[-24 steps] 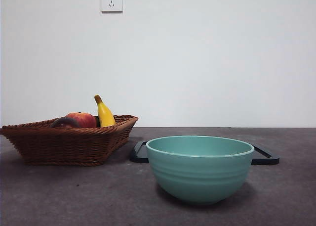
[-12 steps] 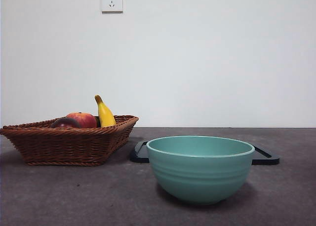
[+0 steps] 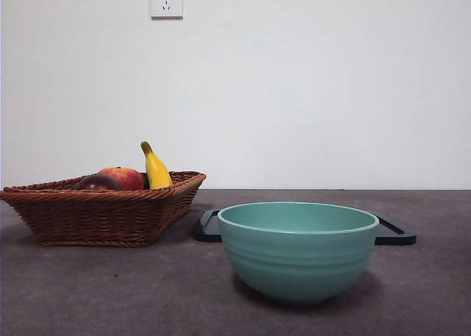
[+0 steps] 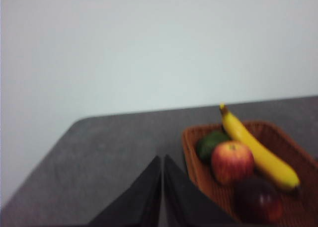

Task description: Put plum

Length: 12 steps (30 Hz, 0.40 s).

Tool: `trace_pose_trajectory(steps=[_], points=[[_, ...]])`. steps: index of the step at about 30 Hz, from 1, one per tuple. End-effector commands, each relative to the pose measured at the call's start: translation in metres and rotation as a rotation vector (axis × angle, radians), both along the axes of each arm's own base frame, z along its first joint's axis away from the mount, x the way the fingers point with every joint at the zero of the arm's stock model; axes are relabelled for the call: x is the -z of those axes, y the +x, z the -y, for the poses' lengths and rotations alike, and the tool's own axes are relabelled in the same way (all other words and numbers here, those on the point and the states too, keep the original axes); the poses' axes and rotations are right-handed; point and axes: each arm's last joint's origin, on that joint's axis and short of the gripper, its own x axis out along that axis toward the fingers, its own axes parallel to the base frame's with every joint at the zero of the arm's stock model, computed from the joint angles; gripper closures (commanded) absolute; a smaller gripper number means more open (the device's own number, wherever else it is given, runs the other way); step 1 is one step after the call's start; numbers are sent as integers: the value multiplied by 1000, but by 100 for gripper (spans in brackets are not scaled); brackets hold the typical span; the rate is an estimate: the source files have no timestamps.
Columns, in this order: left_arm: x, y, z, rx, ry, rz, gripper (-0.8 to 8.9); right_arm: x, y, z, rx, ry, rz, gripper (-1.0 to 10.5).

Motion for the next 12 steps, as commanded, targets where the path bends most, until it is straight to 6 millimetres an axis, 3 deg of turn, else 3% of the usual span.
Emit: trace_pose_trajectory(steps=[1,12], points=[[13,0,0,-3,2,0,807,-6,0,-1,-8,11,19,941],[49,-1,-1,-19,1,-44,807,-6,0,-1,-8,11,19,941]])
